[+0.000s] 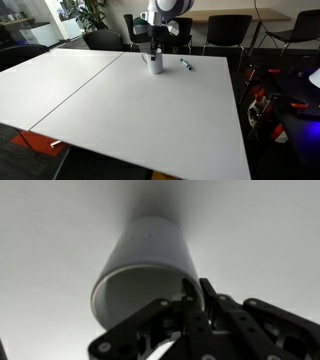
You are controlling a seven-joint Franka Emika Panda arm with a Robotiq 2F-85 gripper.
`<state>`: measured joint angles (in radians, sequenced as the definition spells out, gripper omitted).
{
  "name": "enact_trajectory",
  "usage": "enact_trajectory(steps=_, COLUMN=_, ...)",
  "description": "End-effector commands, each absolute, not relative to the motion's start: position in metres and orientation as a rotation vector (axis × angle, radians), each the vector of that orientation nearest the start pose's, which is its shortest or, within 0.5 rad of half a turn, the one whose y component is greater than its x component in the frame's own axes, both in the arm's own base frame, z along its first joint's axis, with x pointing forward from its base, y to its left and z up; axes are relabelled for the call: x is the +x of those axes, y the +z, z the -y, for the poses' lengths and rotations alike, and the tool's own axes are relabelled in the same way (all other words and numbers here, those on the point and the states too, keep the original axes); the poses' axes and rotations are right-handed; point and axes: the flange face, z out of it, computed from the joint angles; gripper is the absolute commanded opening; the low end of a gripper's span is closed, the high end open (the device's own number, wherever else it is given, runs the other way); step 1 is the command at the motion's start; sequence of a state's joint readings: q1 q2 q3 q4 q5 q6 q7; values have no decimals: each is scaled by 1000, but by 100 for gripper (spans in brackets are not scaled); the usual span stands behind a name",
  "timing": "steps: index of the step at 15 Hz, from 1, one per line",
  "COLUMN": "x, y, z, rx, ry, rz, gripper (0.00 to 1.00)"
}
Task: Move the cup to the left
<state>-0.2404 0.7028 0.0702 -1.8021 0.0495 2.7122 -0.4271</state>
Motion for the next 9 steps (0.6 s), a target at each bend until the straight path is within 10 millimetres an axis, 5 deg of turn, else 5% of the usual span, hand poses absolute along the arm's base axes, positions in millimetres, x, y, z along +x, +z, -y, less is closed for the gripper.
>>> enact_trajectory(steps=1, x=666, y=178, z=120, rx=-3094, ry=-334, rz=308, gripper=2)
enact_trajectory(steps=9, x=665, y=176, z=110, rx=-3099, ry=-321, rz=365, gripper=3)
